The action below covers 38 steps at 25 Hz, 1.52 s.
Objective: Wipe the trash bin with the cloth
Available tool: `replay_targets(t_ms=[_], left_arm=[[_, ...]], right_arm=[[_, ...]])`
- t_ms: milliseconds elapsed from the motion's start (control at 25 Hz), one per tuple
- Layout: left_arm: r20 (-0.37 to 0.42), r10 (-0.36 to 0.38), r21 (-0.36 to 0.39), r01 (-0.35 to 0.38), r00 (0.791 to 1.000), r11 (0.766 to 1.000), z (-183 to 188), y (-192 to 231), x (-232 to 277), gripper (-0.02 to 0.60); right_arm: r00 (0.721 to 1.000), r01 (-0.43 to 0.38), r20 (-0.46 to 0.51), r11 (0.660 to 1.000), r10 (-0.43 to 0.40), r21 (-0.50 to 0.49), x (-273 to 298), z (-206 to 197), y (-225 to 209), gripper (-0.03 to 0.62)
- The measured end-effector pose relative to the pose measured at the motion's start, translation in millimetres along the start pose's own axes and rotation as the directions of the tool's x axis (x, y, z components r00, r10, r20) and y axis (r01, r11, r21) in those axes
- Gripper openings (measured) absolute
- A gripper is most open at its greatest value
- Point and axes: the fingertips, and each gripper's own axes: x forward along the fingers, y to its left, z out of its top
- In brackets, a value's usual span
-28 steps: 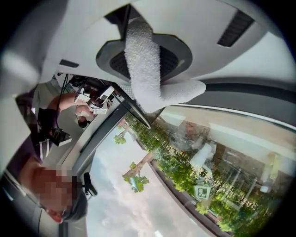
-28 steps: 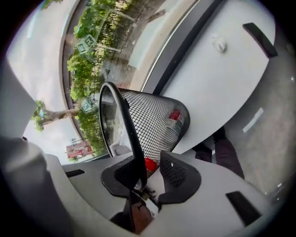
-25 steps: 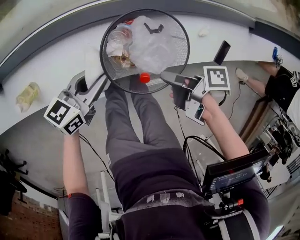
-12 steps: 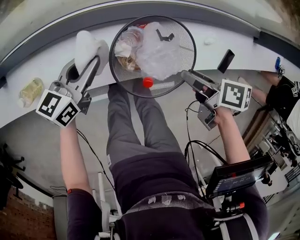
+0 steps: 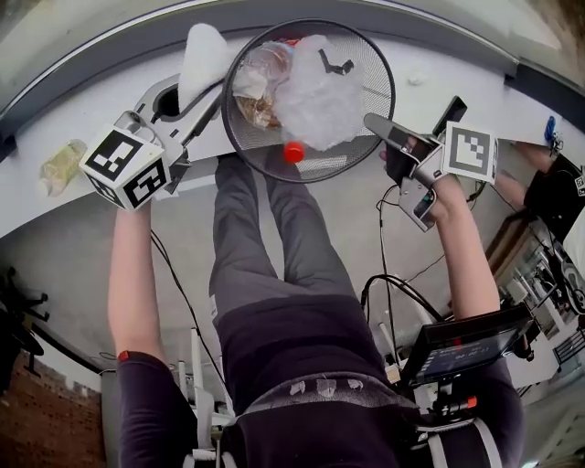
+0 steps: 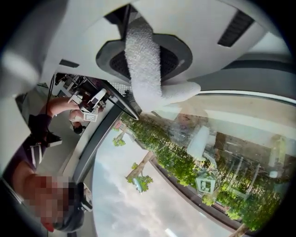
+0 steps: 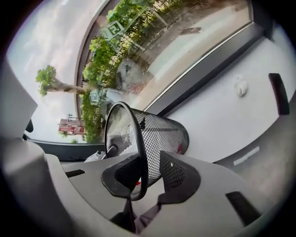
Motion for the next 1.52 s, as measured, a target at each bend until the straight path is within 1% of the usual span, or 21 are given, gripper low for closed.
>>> replay_targets(t_ms=[120, 240, 400, 480, 560, 640, 720, 800, 840, 880, 920, 960, 1000, 1080, 1160, 1240, 1280, 1320, 1400, 1440, 1520], left_arm=[[-0.001, -0.001, -0.047, 0.001, 1.0, 0.999, -17.4, -9.5, -11.3, 0.081], [-0.001, 0.003, -0.082, -0.003, 1.0, 0.997, -35.3, -19.8, -20.6, 0.081], [0.002, 0.005, -0.12, -0.005, 1.0, 0.993, -54.2, -29.2, -35.3, 0.081], [-0.021, -0.015, -0.1, 0.013, 1.0, 0.995, -62.5, -38.4, -44.3, 0.081], [-0.085, -0.04, -0.049, 0.036, 0.996, 0.998, -73.6, -54.6, -48.7, 0.081], [-0.152, -0.059, -0.007, 0.059, 0.987, 0.998, -86.9, -68.8, -48.4, 0.081], [-0.185, -0.069, 0.012, 0.073, 0.98, 0.997, -95.3, -78.6, -45.3, 0.081], [-0.181, -0.035, 0.034, 0.042, 0.983, 0.999, -93.3, -77.2, -43.5, 0.081], [-0.172, 0.016, 0.062, -0.006, 0.985, 0.998, -88.3, -69.5, -45.1, 0.081], [-0.162, 0.085, 0.104, -0.069, 0.983, 0.992, -81.0, -57.7, -48.5, 0.081], [-0.147, 0.152, 0.156, -0.128, 0.977, 0.979, -71.5, -44.4, -52.1, 0.081], [-0.127, 0.198, 0.205, -0.169, 0.972, 0.964, -60.2, -32.3, -54.0, 0.082], [-0.104, 0.219, 0.243, -0.188, 0.97, 0.952, -47.4, -23.0, -53.0, 0.081], [-0.065, 0.21, 0.3, -0.181, 0.976, 0.936, -21.6, -13.0, -44.1, 0.081], [-0.067, 0.177, 0.342, -0.145, 0.982, 0.929, -4.6, -9.9, -32.5, 0.081], [-0.11, 0.159, 0.362, -0.109, 0.981, 0.926, -0.8, -8.3, -24.3, 0.081], [-0.14, 0.162, 0.375, -0.099, 0.977, 0.922, -3.2, -7.4, -22.7, 0.081], [-0.168, 0.17, 0.393, -0.092, 0.971, 0.915, -7.6, -6.7, -22.5, 0.081], [-0.21, 0.174, 0.419, -0.072, 0.962, 0.905, -20.6, -8.7, -23.6, 0.081], [-0.223, 0.164, 0.417, -0.058, 0.961, 0.907, -28.1, -12.4, -24.1, 0.081], [-0.232, 0.13, 0.396, -0.028, 0.964, 0.918, -41.4, -24.1, -23.8, 0.081]], right_arm=[[1.0, -0.023, -0.004, 0.998, 0.024, 0.057, -0.1, -11.4, 2.4, 0.101], [0.997, -0.059, -0.047, 0.992, 0.064, 0.111, 2.9, -37.1, 2.0, 0.1], [0.987, -0.089, -0.111, 0.968, 0.118, 0.233, 15.1, -73.8, 2.2, 0.095], [0.986, -0.107, -0.096, 0.962, 0.134, 0.253, 19.3, -81.1, 5.3, 0.095], [0.988, -0.118, -0.073, 0.965, 0.138, 0.234, 16.7, -79.2, 5.5, 0.096], [0.988, -0.119, -0.076, 0.975, 0.135, 0.188, 12.0, -74.6, 4.5, 0.097], [0.99, -0.103, -0.087, 0.989, 0.112, 0.109, 5.7, -69.4, 3.0, 0.097], [0.995, -0.076, -0.073, 0.996, 0.072, -0.042, -1.7, -58.9, 4.5, 0.132], [0.997, -0.061, -0.064, 0.987, 0.052, -0.151, -3.9, -51.4, 8.4, 0.175], [0.998, -0.039, -0.056, 0.963, 0.025, -0.266, -4.8, -42.6, 13.4, 0.202], [0.999, -0.005, -0.046, 0.929, -0.013, -0.371, -5.3, -31.9, 17.2, 0.204], [0.998, 0.041, -0.029, 0.891, -0.061, -0.453, -6.5, -18.4, 18.5, 0.204], [0.994, 0.09, -0.008, 0.857, -0.11, -0.508, -7.8, -3.0, 17.4, 0.204], [0.985, 0.149, 0.007, 0.816, -0.175, -0.558, -6.3, 24.2, 12.8, 0.204], [0.979, 0.139, -0.046, 0.807, -0.201, -0.573, 0.8, 32.7, 7.0, 0.202], [0.975, 0.102, -0.108, 0.818, -0.197, -0.566, 6.6, 24.9, 1.4, 0.201], [0.976, 0.087, -0.12, 0.835, -0.18, -0.544, 8.6, 21.1, 0.7, 0.183], [0.982, 0.07, -0.117, 0.862, -0.148, -0.502, 10.6, 19.8, 2.2, 0.099], [0.993, 0.046, -0.087, 0.926, -0.084, -0.375, 11.8, 21.1, 2.9, 0.091], [0.994, 0.069, -0.065, 0.949, -0.093, -0.308, 9.0, 20.9, -2.2, 0.091], [0.989, 0.128, -0.043, 0.968, -0.14, -0.215, 2.0, 15.9, -12.5, 0.091]])
